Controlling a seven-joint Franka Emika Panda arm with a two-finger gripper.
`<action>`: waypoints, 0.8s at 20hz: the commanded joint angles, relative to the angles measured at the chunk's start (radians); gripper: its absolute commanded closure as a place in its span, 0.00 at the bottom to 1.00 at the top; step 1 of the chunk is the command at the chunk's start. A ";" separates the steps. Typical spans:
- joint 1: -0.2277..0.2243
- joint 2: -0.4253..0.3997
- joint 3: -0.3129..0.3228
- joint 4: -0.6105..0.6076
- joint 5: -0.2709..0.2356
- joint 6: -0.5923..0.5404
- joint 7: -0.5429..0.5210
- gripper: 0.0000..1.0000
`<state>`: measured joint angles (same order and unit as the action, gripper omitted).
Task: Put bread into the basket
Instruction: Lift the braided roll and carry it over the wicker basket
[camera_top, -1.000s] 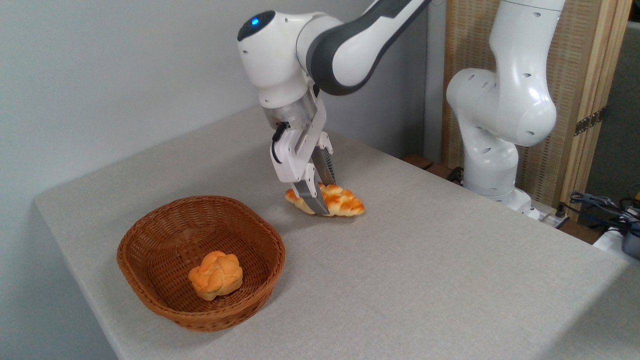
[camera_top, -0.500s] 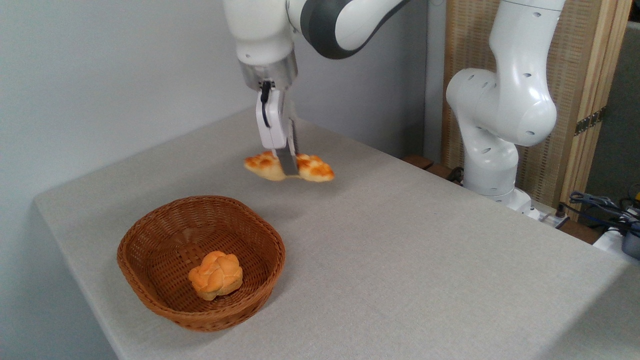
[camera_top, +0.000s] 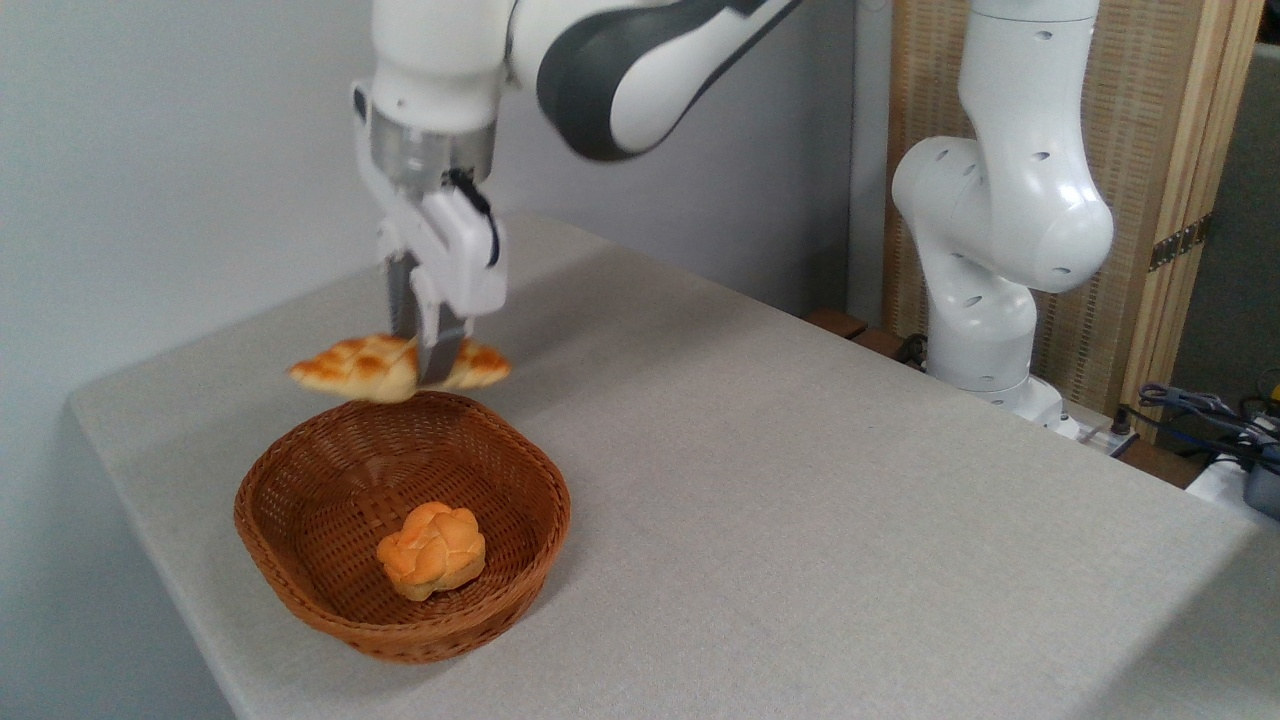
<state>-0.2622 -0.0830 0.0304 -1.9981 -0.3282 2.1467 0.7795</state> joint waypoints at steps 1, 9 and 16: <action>-0.003 0.068 0.005 0.022 -0.018 0.104 -0.029 0.44; -0.003 0.098 0.005 0.005 -0.023 0.104 -0.270 0.06; -0.002 0.100 0.005 0.007 -0.023 0.107 -0.281 0.00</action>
<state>-0.2624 0.0168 0.0304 -1.9983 -0.3337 2.2455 0.5054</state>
